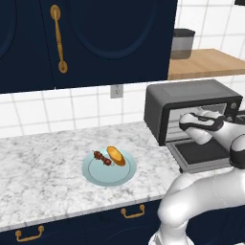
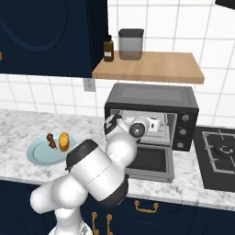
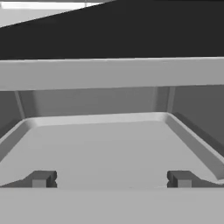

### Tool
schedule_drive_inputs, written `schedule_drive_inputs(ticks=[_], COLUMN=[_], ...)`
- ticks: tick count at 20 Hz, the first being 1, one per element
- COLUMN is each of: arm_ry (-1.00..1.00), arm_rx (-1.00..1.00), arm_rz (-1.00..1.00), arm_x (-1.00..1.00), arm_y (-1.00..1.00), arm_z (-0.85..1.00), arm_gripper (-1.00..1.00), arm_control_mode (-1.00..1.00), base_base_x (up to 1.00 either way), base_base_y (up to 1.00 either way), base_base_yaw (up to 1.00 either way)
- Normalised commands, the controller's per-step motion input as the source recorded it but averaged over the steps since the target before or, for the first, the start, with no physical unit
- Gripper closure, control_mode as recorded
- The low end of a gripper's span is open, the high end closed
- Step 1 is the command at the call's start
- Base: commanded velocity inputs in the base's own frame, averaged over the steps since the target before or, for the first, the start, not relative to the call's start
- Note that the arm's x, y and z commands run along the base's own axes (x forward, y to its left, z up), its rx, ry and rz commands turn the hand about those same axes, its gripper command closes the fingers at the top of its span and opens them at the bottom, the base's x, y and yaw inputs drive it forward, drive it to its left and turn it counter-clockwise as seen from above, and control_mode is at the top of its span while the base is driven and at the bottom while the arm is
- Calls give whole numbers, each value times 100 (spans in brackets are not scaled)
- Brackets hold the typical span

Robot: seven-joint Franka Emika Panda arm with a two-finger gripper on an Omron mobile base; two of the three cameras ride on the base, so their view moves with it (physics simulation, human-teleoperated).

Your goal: Pick up the kebab skewer and baguette bread, and place them inside the toaster oven. Close the toaster oven door and start by setting the timer.

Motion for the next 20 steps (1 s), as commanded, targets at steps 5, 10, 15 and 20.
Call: schedule_drive_inputs(ticks=[5,10,15,20], arm_ry=[0,0,6,8], arm_rx=[0,0,-1,0], arm_rz=[0,0,0,0], arm_x=[21,10,0,0], arm_y=[5,1,0,0], arm_z=[-18,-6,-13,-2], arm_gripper=[-100,-100,-100,-100], arm_control_mode=[-100,-100,-100,-100], base_base_x=[0,0,0,0], base_base_y=[0,0,0,0], base_base_yaw=[0,0,0,0])
